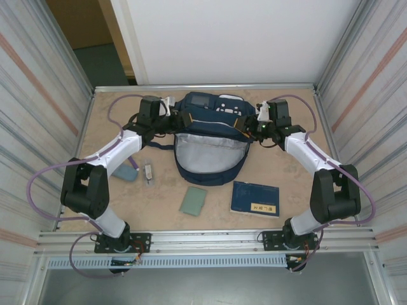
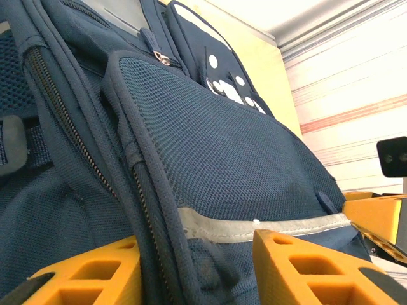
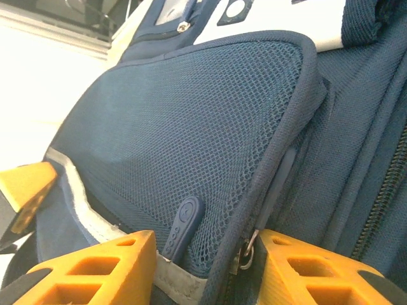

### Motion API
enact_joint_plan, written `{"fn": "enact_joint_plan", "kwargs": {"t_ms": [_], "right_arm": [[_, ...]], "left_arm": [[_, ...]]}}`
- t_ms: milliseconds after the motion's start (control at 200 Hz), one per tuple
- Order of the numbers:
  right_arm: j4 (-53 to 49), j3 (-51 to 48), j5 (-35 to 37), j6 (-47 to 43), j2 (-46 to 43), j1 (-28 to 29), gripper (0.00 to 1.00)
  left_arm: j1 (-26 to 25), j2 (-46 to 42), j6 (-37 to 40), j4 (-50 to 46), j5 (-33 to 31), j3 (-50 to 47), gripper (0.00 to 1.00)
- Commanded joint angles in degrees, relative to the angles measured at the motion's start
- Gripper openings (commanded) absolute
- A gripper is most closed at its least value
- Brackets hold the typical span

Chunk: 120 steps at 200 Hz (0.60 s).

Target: Pack the student bag

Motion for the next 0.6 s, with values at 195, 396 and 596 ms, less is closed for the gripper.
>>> {"fn": "enact_joint_plan", "kwargs": {"t_ms": [195,396,596], "right_arm": [[2.7,-1.7,2.2,-3.7,2.4,1.4,0.43],[1.7,-1.2,5.6,-5.4,6.9,1.3,0.45],[1.3,1.5,6.9,-6.5,12.3,0.6,0.45]], "left_arm": [[-1.9,4.8,5.7,2.9,-0.7,-1.6,0.43],[-1.9,8.5,6.4,1.6,-3.3,-1.3,0.44],[-1.5,10.3,9.6,-0.5,-7.5,0.1,0.46]]}}
